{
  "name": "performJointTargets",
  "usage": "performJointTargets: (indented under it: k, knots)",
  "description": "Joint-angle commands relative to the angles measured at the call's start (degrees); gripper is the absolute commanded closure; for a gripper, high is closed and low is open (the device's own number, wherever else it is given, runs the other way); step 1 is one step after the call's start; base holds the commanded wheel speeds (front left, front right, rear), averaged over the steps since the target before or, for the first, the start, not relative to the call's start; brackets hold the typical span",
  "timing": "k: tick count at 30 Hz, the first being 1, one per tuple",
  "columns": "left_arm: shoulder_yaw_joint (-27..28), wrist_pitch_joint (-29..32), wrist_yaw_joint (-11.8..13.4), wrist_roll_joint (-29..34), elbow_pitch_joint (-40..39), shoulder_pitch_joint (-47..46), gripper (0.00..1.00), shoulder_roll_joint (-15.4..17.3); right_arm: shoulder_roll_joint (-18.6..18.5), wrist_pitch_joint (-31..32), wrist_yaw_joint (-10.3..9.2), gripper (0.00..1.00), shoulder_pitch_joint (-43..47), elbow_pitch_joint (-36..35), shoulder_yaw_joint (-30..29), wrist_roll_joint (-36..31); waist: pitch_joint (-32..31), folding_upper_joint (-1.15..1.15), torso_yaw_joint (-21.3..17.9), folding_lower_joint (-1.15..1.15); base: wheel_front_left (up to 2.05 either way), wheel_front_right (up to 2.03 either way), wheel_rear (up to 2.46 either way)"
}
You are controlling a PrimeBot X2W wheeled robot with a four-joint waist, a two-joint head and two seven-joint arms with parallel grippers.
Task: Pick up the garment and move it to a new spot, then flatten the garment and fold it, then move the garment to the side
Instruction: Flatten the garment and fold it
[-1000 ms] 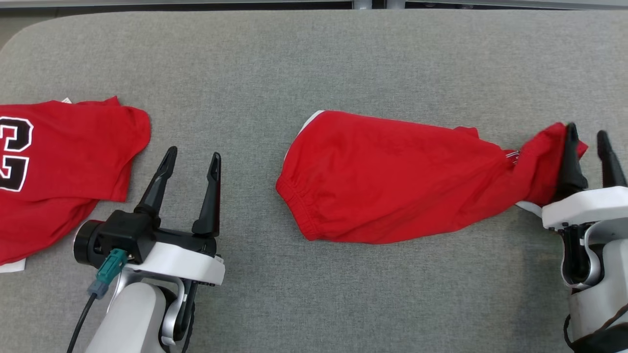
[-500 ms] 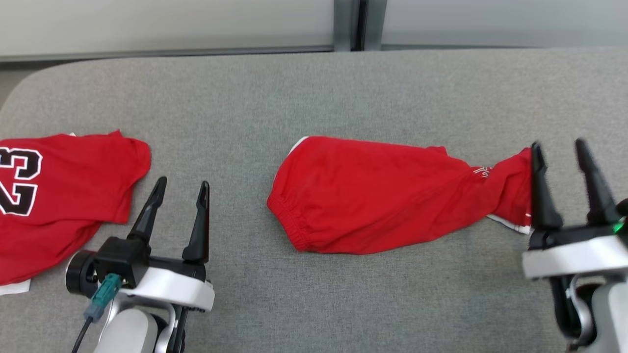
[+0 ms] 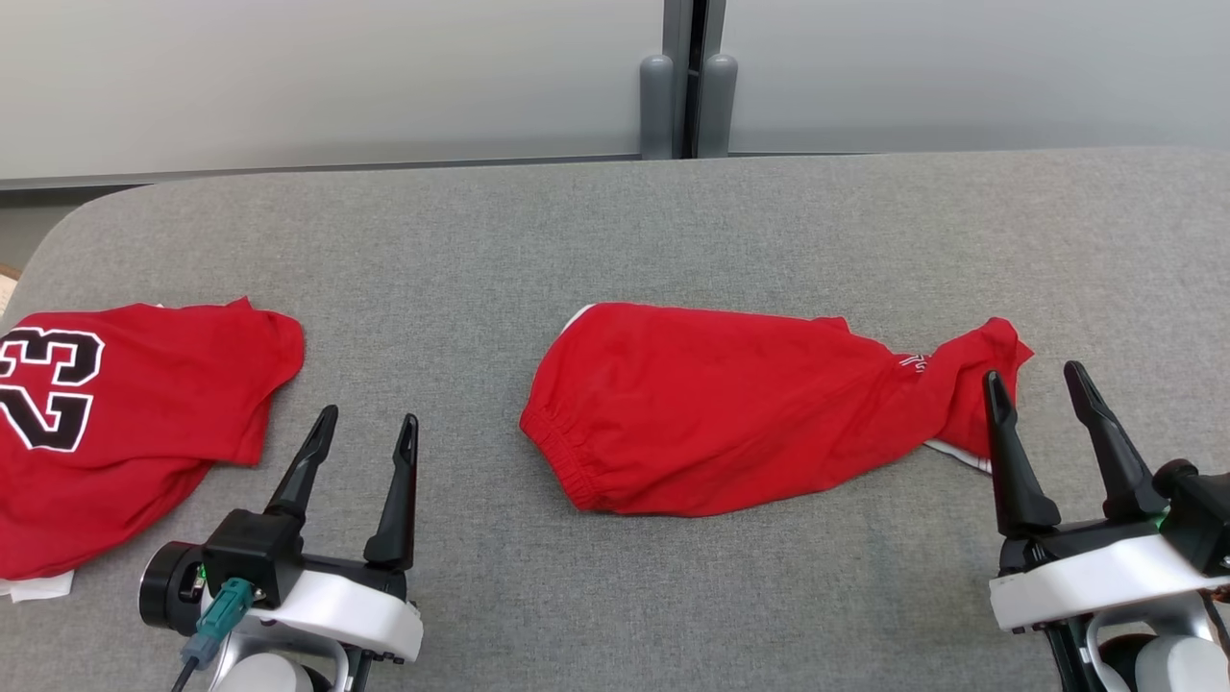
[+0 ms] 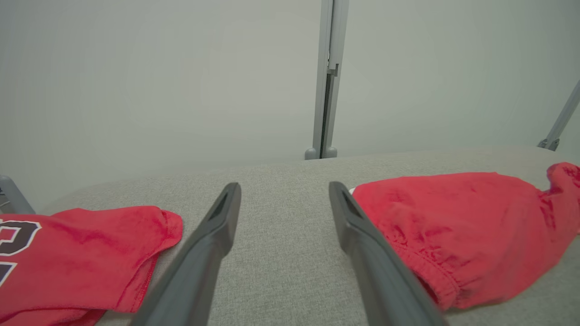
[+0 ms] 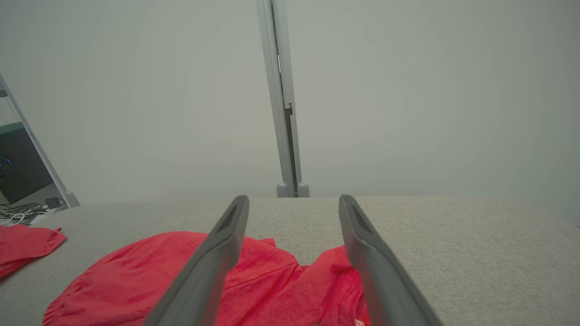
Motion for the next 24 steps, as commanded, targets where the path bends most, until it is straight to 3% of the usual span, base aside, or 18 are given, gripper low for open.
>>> performJointTargets:
  k: [1, 8, 18, 24]
  knots:
    - [0.0, 0.16, 0.26, -0.19, -0.32, -0.04, 0.0, 0.27, -0.05, 0.34, -0.02, 0.0, 0.3, -0.28, -0.18, -0.49, -0.03, 0.0, -0.01, 0.0, 0.0, 0.0, 0.0]
    - [-0.75, 0.25, -0.05, -0.4, -0.66, -0.46, 0.0, 0.04, 0.03, 0.65, -0.02, 0.0, 0.15, -0.25, -0.32, -0.31, -0.2, 0.0, 0.16, 0.0, 0.0, 0.0, 0.0]
    - [-11.43, 8.67, -7.84, -2.35, 4.02, -2.81, 0.0, -3.74, 0.61, 0.86, -0.02, 0.0, -0.61, 0.07, 0.72, 0.16, 1.29, 0.0, -0.14, 0.0, 0.0, 0.0, 0.0]
    - [-13.15, 9.91, -9.12, -5.47, 11.22, -5.08, 0.0, -5.85, 0.98, 0.39, -0.01, 0.0, -1.22, 0.68, 1.4, 0.55, 2.21, 0.0, -1.46, 0.0, 0.0, 0.0, 0.0]
